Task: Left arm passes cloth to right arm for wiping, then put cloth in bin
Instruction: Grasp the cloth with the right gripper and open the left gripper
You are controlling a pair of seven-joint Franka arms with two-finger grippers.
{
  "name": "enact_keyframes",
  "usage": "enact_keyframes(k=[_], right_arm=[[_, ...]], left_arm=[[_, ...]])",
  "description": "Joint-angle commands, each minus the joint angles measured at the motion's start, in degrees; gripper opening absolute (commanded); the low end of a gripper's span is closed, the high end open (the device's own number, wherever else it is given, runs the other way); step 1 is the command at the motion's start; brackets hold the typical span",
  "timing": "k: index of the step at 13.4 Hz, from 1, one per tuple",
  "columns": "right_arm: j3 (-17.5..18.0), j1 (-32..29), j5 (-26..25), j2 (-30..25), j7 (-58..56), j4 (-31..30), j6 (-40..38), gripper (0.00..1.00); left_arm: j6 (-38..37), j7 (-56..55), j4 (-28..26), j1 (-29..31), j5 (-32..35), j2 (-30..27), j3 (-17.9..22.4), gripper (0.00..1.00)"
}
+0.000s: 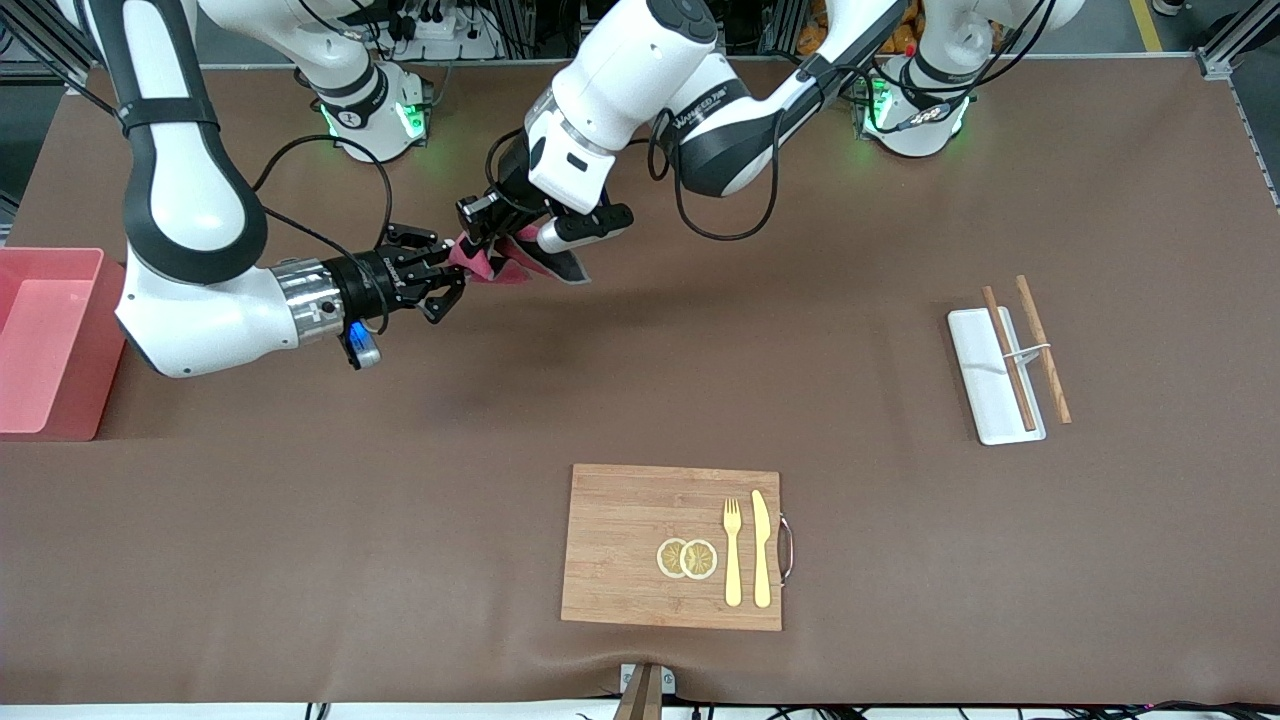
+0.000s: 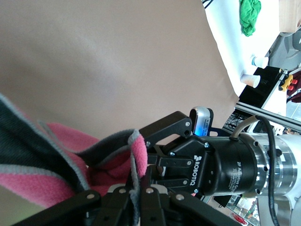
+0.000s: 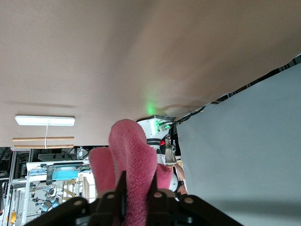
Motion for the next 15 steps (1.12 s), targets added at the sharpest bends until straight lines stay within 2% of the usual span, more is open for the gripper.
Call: enact_keyframes(k=[1,2,3,4,5,6,8,10,15], right_arm=[[-0.2,-0.9,0.9,-0.5,0.9,1.2,-0.3,0.00],[-0.2,-1.2,0.5,-0.4,0.5,1.1,-0.3,0.00],[-0.2,-0.7,-0.2,-0.6,0.5,1.2,-0.1,0.00],[-0.2,-0.8,-2.7,-0.7,0.4,2.2,-0.1,0.00],[-0.3,-1.6,-6.3,-0.4,-0.2,3.8,-0.5,0.00],[-0.3,-2.8,-8.7,-0.3,-3.2,4.9,-0.6,0.00],[-0.4,-4.7,-10.3,-0.3,-9.3,4.9,-0.9,0.00],[-0.4,-4.9,-16.5,-0.3,-11.7,6.2,-0.4,0.00],[-0.4,-6.0,-33.1,-0.3,-26.8,7.2,5.2,0.00]], left_arm=[[0.7,-0.9,1.3,-0.9,0.1,0.7,0.6,0.00],[0.7,-0.9,1.3,-0.9,0.4,0.7,0.6,0.06],[0.7,-0.9,1.3,-0.6,0.4,0.7,0.6,0.41],[0.7,-0.3,1.3,-0.5,0.6,0.7,0.6,0.84],[0.7,-0.2,1.3,-0.6,1.9,0.5,1.1,1.00],[0.7,-0.2,1.1,-0.4,4.6,0.1,1.3,1.00],[0.4,-0.2,0.8,0.2,8.1,0.0,1.4,1.00],[-1.0,-0.1,-0.8,3.0,11.8,-1.1,1.4,1.00],[-17.7,0.5,-1.0,13.1,12.7,-3.9,1.3,1.00]])
